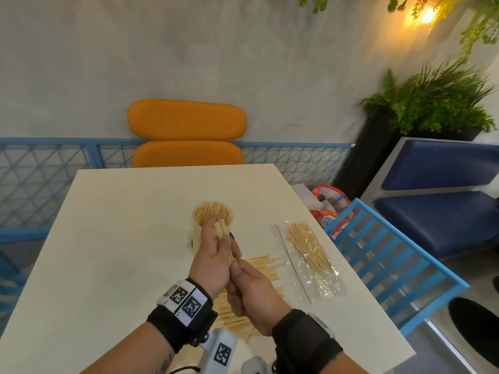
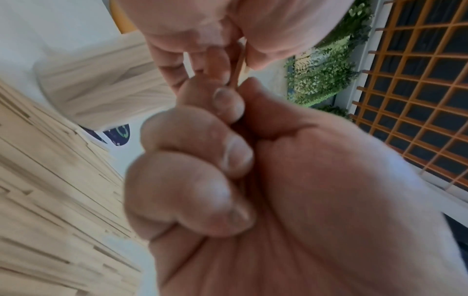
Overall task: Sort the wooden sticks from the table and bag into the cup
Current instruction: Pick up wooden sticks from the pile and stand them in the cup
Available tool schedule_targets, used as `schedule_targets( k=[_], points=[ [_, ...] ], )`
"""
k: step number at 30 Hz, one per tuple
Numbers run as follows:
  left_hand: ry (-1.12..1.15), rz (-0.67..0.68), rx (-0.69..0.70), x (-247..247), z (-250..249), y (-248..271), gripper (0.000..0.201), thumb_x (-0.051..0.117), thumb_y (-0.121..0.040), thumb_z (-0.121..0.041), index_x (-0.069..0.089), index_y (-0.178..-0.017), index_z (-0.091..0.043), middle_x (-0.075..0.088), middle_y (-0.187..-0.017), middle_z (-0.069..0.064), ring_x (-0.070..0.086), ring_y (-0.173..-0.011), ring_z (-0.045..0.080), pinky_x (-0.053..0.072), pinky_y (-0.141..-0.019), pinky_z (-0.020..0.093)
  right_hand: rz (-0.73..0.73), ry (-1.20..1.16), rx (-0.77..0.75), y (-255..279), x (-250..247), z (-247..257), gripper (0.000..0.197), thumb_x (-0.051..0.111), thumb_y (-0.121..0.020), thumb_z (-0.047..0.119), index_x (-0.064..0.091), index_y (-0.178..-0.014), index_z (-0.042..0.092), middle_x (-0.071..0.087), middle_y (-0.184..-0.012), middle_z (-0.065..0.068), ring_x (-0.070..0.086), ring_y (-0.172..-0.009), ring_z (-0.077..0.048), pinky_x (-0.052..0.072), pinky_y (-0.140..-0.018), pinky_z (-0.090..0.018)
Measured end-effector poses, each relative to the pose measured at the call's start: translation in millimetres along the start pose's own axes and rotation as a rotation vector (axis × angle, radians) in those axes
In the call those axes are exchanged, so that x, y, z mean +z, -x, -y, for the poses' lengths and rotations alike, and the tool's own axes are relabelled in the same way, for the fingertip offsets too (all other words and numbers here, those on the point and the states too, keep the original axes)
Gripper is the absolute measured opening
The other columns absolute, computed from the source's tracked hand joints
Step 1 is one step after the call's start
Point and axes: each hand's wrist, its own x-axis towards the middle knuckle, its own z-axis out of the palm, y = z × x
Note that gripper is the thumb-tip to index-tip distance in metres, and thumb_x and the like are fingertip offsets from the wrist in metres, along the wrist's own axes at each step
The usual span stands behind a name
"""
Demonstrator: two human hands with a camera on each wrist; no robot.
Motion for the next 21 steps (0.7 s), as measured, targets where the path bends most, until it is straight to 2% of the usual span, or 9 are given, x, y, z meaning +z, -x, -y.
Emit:
schedule_targets(
  k=[2, 5, 7, 9, 11, 13, 14, 17, 21],
  points=[
    [0.047, -0.001, 0.007, -1.9, -0.4, 1.3, 0.040, 0.037, -0.107, -0.020, 0.038, -0.128, -0.053, 0.069, -0.084, 0.001, 0.068, -0.079, 0.025, 0.057, -0.066, 0.029, -0.031, 0.030, -0.019, -2.9, -1.1, -1.9, 0.029, 0.035, -0.109, 0.033, 0.050, -0.090, 0.017, 0.041, -0.066, 0.007, 0.030, -0.052, -0.007, 0.023, -0.047, -0.021],
    [0.098, -0.010, 0.009, -6.5, -5.3, 3.9, 0.047, 0.040, -0.106, -0.014, 0.037, -0.131, -0.054, 0.073, -0.090, 0.000, 0.072, -0.083, 0.017, 0.053, -0.062, 0.015, -0.070, 0.060, -0.019, -6.1, -5.6, -3.1, 0.030, 0.036, -0.109, 0.031, 0.059, -0.099, 0.014, 0.039, -0.067, 0.005, 0.030, -0.054, -0.008, 0.021, -0.049, -0.023],
    [0.100, 0.005, 0.008, -9.0, -6.1, 4.1, 0.049, 0.044, -0.105, -0.012, 0.039, -0.134, -0.052, 0.074, -0.090, 0.000, 0.072, -0.085, 0.016, 0.052, -0.061, 0.013, -0.053, 0.052, -0.006, -8.0, -7.8, -3.3, 0.031, 0.036, -0.109, 0.032, 0.060, -0.099, 0.014, 0.037, -0.067, 0.004, 0.027, -0.055, -0.009, 0.019, -0.050, -0.024],
    [0.069, 0.037, 0.007, -11.2, -2.9, 1.3, 0.047, 0.047, -0.104, -0.012, 0.047, -0.128, -0.052, 0.075, -0.087, 0.000, 0.072, -0.086, 0.025, 0.056, -0.063, 0.021, -0.029, 0.047, 0.004, -9.3, -9.1, -2.9, 0.032, 0.036, -0.109, 0.034, 0.059, -0.098, 0.014, 0.036, -0.067, 0.004, 0.025, -0.054, -0.010, 0.017, -0.049, -0.024],
    [-0.005, 0.061, 0.013, -16.5, 0.4, -3.3, 0.048, 0.051, -0.103, -0.013, 0.050, -0.121, -0.058, 0.077, -0.087, -0.002, 0.071, -0.086, 0.031, 0.059, -0.075, 0.036, -0.014, 0.072, 0.000, -11.4, -10.4, -2.9, 0.032, 0.035, -0.109, 0.033, 0.058, -0.097, 0.014, 0.035, -0.068, 0.004, 0.024, -0.053, -0.009, 0.018, -0.047, -0.023],
    [-0.054, 0.061, 0.026, -24.1, 1.4, -8.1, 0.051, 0.056, -0.100, -0.015, 0.052, -0.117, -0.063, 0.078, -0.087, -0.002, 0.073, -0.087, 0.025, 0.056, -0.089, 0.045, -0.001, 0.107, -0.016, -14.7, -10.5, -1.6, 0.031, 0.035, -0.109, 0.033, 0.057, -0.095, 0.015, 0.035, -0.068, 0.004, 0.025, -0.053, -0.008, 0.019, -0.047, -0.023],
    [-0.079, 0.050, 0.042, -27.9, 0.7, -10.9, 0.053, 0.059, -0.099, -0.016, 0.051, -0.118, -0.065, 0.077, -0.086, -0.001, 0.073, -0.087, 0.024, 0.055, -0.091, 0.049, 0.006, 0.124, -0.029, -17.2, -9.8, 0.5, 0.031, 0.036, -0.109, 0.033, 0.057, -0.095, 0.016, 0.036, -0.069, 0.004, 0.027, -0.053, -0.008, 0.020, -0.048, -0.023],
    [-0.178, 0.004, 0.112, -38.3, -11.1, -22.9, 0.061, 0.065, -0.095, -0.022, 0.042, -0.127, -0.069, 0.073, -0.076, 0.009, 0.071, -0.080, 0.033, 0.056, -0.085, 0.051, 0.027, 0.168, -0.083, -30.0, -5.7, 11.3, 0.031, 0.039, -0.107, 0.036, 0.061, -0.096, 0.018, 0.040, -0.070, 0.005, 0.033, -0.055, -0.007, 0.023, -0.049, -0.022],
    [-0.169, -0.120, 0.216, -56.2, -46.3, -50.1, 0.046, 0.064, -0.095, -0.019, 0.052, -0.118, -0.057, 0.076, -0.078, 0.003, 0.074, -0.077, 0.024, 0.059, -0.082, 0.048, 0.010, 0.200, -0.196, -49.6, -3.9, 36.8, 0.032, 0.040, -0.108, 0.031, 0.065, -0.111, 0.012, 0.060, -0.084, 0.006, 0.052, -0.070, -0.012, 0.040, -0.056, -0.025]
  ],
)
